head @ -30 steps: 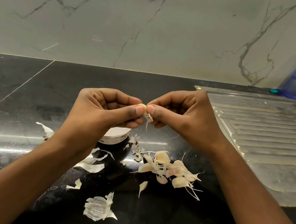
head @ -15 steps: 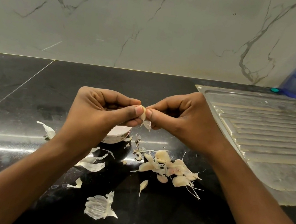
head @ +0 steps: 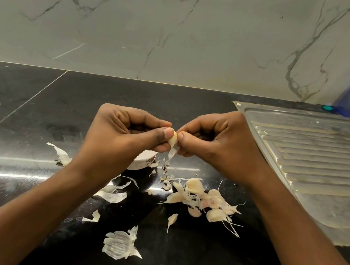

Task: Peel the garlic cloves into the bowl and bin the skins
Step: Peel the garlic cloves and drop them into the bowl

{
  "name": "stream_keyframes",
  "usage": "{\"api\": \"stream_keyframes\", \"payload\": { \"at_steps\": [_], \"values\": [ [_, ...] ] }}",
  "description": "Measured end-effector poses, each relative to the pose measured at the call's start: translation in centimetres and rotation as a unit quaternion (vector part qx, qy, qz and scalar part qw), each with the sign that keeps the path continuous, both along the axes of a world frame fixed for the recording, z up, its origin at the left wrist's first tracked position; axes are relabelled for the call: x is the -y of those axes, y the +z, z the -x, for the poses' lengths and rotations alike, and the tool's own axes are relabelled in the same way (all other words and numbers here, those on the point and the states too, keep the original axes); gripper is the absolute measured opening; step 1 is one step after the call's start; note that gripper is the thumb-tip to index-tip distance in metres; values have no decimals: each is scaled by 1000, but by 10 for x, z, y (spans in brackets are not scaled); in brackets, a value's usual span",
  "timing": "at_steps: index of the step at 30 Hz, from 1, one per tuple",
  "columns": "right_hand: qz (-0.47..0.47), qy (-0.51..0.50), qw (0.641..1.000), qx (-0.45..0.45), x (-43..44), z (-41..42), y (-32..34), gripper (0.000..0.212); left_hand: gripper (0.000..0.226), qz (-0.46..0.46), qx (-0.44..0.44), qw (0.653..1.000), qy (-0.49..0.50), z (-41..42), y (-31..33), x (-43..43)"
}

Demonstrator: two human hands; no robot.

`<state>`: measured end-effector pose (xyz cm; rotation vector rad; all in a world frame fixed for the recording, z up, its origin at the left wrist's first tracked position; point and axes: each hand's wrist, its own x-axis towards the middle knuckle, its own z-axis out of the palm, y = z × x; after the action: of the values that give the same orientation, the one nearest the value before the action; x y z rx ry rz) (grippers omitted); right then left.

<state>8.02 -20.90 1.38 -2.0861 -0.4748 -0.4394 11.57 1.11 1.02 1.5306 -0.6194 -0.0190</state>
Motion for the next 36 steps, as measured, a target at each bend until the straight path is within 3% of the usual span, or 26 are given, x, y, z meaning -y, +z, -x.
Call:
{"api": "stream_keyframes", "payload": {
  "at_steps": [7, 15, 25, 36],
  "values": [
    [-33, -18, 999, 9, -1, 0, 1, 9, 30, 55, -97, 993, -31, -1, 4, 1],
    [-38, -46, 998, 5, 3, -3, 1, 7, 33, 81, -138, 986, -51, -3, 5, -1],
    [-67, 11, 997, -28, 5, -2, 0, 10, 32, 81, -135, 987, -39, -3, 4, -1],
    [-61, 9, 997, -40, 1, -2, 0, 18, 39, 47, -108, 993, 0, -1, 4, 0]
  ]
}}
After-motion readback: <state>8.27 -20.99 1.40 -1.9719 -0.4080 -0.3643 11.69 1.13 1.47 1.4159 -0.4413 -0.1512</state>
